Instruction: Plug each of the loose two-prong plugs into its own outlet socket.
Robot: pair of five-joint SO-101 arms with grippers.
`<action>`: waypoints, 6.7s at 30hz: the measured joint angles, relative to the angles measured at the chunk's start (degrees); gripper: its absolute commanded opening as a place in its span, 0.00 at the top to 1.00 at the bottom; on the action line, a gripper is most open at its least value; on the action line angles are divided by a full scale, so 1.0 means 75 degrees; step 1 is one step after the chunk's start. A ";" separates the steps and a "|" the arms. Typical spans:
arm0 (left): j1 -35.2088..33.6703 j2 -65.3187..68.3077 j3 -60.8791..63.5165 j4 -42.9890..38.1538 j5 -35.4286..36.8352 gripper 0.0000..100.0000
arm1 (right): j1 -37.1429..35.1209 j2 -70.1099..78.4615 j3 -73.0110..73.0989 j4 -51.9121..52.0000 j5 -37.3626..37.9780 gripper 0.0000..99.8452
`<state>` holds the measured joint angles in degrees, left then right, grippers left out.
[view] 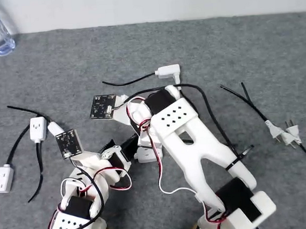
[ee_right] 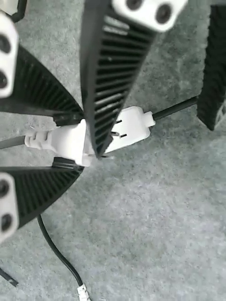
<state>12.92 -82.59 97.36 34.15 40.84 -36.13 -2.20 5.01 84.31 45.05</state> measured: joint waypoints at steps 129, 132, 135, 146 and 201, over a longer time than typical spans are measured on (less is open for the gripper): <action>-0.3856 0.0082 0.0012 0.0574 -0.0246 0.68 | 0.0586 0.1172 0.0856 -0.0750 0.1864 0.99; -0.3856 0.0082 0.0012 0.0574 -0.0246 0.68 | 0.0586 0.1172 0.0856 -0.0750 0.1793 0.99; -0.3856 0.0082 0.0012 0.0574 -0.0246 0.68 | 0.0586 0.1172 0.0867 -0.0750 0.1793 0.99; -0.3856 0.0082 0.0012 0.0574 -0.0246 0.68 | 0.0328 0.1207 0.1137 -0.0797 0.1747 0.99; -0.4185 0.0082 0.0012 0.0574 -0.0246 0.68 | -0.0023 0.1571 0.2462 -0.2637 0.1711 0.99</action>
<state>-18.46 -81.98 97.45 38.46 38.99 -36.31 9.58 23.47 64.53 57.89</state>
